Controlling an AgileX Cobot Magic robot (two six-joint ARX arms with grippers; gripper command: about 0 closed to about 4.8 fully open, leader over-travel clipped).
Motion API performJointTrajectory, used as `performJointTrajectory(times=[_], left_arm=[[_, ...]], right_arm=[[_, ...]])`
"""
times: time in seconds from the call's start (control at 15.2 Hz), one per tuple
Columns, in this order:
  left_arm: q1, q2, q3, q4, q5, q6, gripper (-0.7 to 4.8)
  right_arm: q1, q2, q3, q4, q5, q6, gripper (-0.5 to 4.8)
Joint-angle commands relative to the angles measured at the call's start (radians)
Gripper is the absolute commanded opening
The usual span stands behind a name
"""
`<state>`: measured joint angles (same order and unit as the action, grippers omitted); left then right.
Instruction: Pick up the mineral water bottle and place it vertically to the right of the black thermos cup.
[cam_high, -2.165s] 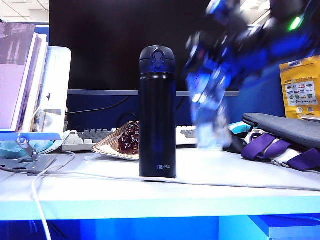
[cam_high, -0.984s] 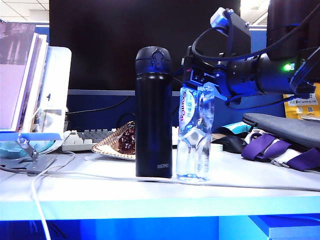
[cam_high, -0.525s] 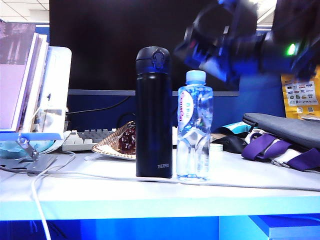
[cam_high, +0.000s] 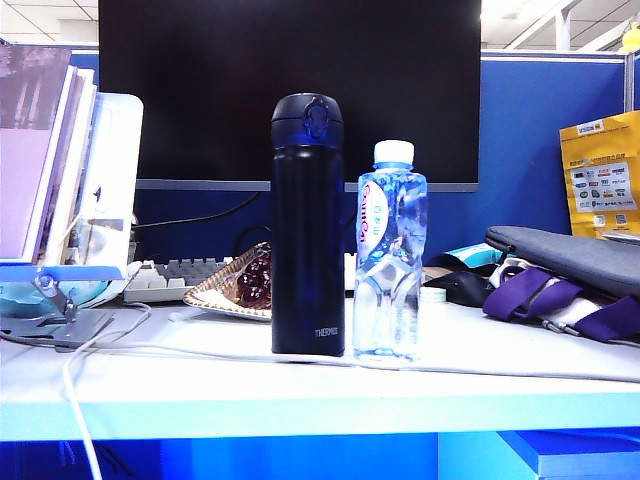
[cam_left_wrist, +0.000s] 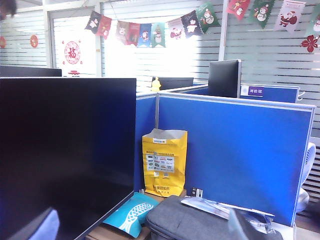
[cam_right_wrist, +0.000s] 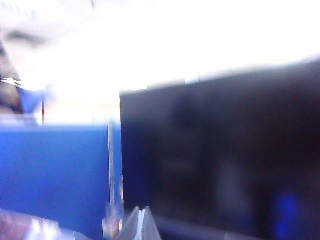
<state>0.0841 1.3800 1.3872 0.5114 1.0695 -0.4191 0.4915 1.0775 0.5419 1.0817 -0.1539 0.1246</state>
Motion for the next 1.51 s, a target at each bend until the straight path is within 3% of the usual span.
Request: performJointTrajectory(times=[0.07,0.2,0.46,0.59,0.72,0.85,0.98,1.18,1.38,1.51], left_arm=[[0.0,-0.003,0.003,-0.009,0.001,0.0,4.79],[0.0,-0.003,0.003,-0.01,0.0,0.0,4.79],[0.0,-0.003,0.003,-0.01,0.0,0.0,4.79],[0.0,-0.003,0.003,-0.009,0.0,0.0,4.79],[0.0,-0.003,0.003,-0.013,0.0,0.0,4.79],[0.0,-0.003,0.003,-0.016,0.0,0.0,4.79],[0.0,-0.003,0.003,-0.032,0.001,0.0,4.79],[0.0,-0.003,0.003,-0.032,0.0,0.0,4.79],[0.0,-0.003,0.003,-0.032,0.0,0.0,4.79],[0.0,-0.003,0.003,-0.032,0.006,0.0,4.79]], right_arm=[[0.002,-0.215,0.016,-0.236,0.026,-0.039,-0.01],[0.002,-0.404,0.054,-0.529,0.117,-0.102,-0.01],[-0.014,-0.634,0.067,-0.921,0.206,-0.224,-0.01],[-0.14,-0.7,0.059,-1.147,0.198,-0.235,-0.01],[-0.275,-0.721,-0.003,-1.178,0.102,-0.211,-0.01],[-0.354,-0.765,-0.147,-1.119,0.081,-0.171,-0.01],[-0.38,-0.84,-0.287,-1.054,0.085,-0.085,-0.01],[-0.387,-0.958,-0.406,-1.063,0.134,-0.063,0.0],[-0.429,-1.074,-0.489,-1.214,0.135,-0.06,0.05],[-0.433,-1.075,-0.502,-1.331,0.109,-0.045,0.55]])
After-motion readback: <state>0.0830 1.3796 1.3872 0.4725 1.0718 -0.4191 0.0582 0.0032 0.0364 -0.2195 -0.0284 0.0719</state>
